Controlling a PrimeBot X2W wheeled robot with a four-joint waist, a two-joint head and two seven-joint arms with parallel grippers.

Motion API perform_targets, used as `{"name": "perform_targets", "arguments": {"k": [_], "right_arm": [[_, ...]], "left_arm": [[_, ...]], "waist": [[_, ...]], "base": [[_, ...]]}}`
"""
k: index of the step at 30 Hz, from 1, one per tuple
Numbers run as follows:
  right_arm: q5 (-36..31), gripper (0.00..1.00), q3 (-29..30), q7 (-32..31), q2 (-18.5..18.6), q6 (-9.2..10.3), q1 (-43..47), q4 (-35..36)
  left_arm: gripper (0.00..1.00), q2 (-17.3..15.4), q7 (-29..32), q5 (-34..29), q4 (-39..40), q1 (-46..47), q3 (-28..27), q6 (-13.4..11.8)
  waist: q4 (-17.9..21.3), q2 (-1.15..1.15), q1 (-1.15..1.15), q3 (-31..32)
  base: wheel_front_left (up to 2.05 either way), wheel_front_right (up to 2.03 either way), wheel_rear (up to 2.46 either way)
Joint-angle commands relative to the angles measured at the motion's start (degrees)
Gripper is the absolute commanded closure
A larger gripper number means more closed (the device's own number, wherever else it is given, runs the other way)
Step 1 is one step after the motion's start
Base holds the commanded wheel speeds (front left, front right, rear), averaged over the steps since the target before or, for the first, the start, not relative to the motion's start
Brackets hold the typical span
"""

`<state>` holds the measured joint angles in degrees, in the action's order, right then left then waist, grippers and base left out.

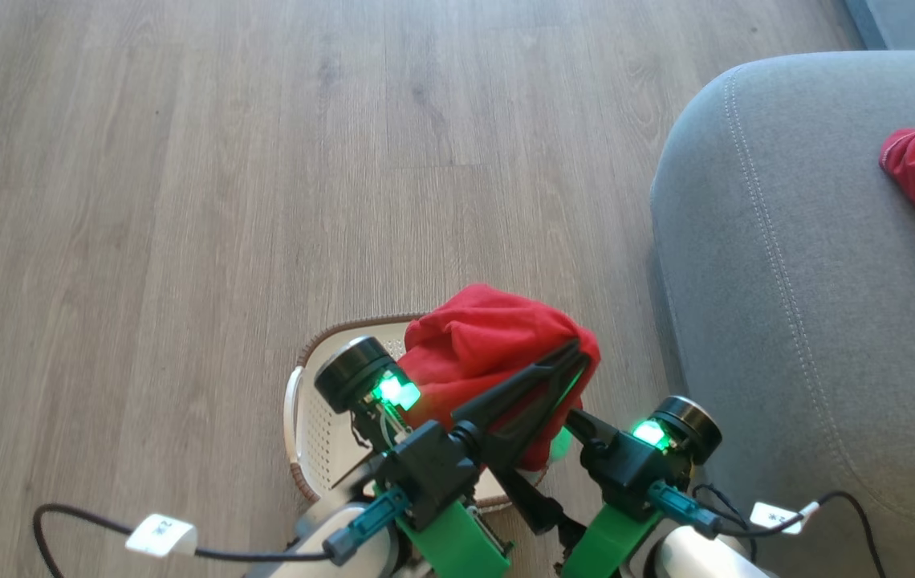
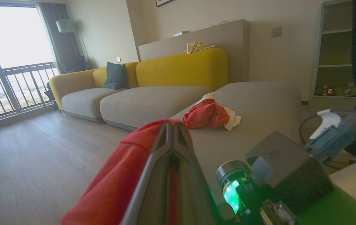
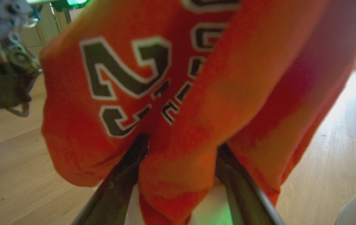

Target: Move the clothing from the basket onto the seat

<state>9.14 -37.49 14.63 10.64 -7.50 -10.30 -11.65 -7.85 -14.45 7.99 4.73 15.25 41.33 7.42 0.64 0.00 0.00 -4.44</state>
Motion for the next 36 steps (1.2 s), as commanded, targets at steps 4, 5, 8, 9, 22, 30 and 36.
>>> {"name": "perform_targets", "arguments": {"k": [4,5,8,9,22,30,36], "right_arm": [[-0.7,0.0,-1.2,0.3,-1.9,0.01,-2.5,1.6],[-0.7,0.11,-1.2,0.3,-2.0,0.01,-2.4,1.7],[-0.1,0.94,-0.8,0.4,-2.3,0.01,-2.1,2.2],[0.2,1.0,-0.6,0.4,-2.4,0.01,-2.1,2.6],[-0.1,1.0,7.5,0.4,-4.6,0.01,0.6,4.6],[-1.7,1.0,14.8,0.4,-6.6,0.01,2.4,6.5],[-2.4,1.0,20.9,0.4,-7.6,0.01,3.1,10.6]], "left_arm": [[1.0,-0.2,-0.5,0.2,2.2,2.6,-0.7,0.1],[1.0,-0.3,-0.5,0.2,2.2,2.6,-0.6,0.1],[1.0,-0.4,-0.5,0.4,1.9,2.4,-0.6,0.1],[1.0,-0.5,-0.5,0.5,1.9,2.3,-0.7,0.1],[1.0,-0.3,-0.5,1.3,0.8,0.2,-2.8,0.1],[1.0,0.3,-0.5,1.9,0.6,-0.9,-4.7,0.1],[1.0,0.4,-0.5,1.8,0.8,-0.7,-4.8,0.1]], "waist": [[-0.5,0.0,0.0,0.0],[-0.6,0.0,0.0,0.1],[-0.8,0.0,0.0,0.2],[-0.8,0.0,0.0,0.3],[-0.6,0.0,0.0,1.1],[-0.5,0.0,0.0,1.9],[-0.9,0.0,0.0,1.5]], "base": [[0.0,0.0,0.0],[0.0,0.0,0.0],[0.0,0.0,0.0],[0.0,0.0,0.0],[0.0,0.0,0.0],[0.0,0.0,0.0],[0.0,0.0,0.0]]}}
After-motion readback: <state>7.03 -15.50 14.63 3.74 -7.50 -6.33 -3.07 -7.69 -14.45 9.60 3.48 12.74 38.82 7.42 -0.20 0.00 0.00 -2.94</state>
